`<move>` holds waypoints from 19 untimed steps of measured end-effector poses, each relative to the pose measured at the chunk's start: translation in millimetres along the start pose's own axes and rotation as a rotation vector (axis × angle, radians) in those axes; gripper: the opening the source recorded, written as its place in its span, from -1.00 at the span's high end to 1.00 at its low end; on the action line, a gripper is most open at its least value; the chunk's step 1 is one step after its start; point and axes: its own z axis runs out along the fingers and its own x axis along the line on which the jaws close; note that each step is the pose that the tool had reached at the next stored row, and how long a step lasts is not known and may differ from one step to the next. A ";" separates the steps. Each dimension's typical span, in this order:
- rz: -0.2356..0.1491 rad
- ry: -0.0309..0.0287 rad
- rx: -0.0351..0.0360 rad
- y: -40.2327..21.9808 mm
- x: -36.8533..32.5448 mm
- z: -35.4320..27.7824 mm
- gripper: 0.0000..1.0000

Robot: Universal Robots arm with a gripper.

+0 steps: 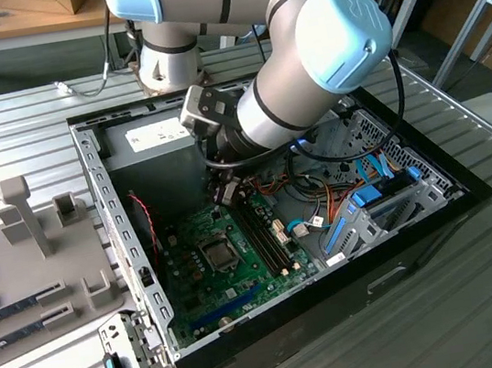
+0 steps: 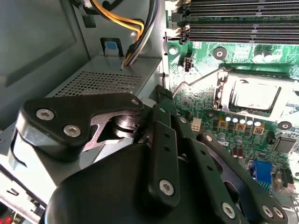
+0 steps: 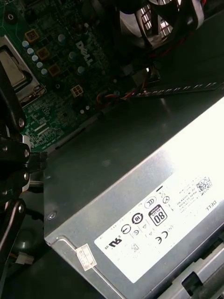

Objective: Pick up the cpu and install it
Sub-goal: 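Install the first cpu locking lever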

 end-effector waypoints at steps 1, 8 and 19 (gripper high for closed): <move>0.000 0.0000 0.0000 0.0 0.2 0.0 0.79; 0.000 -0.0002 -0.0002 0.4 0.6 -1.3 0.79; 0.000 -0.0006 -0.0002 -0.7 2.8 6.2 0.79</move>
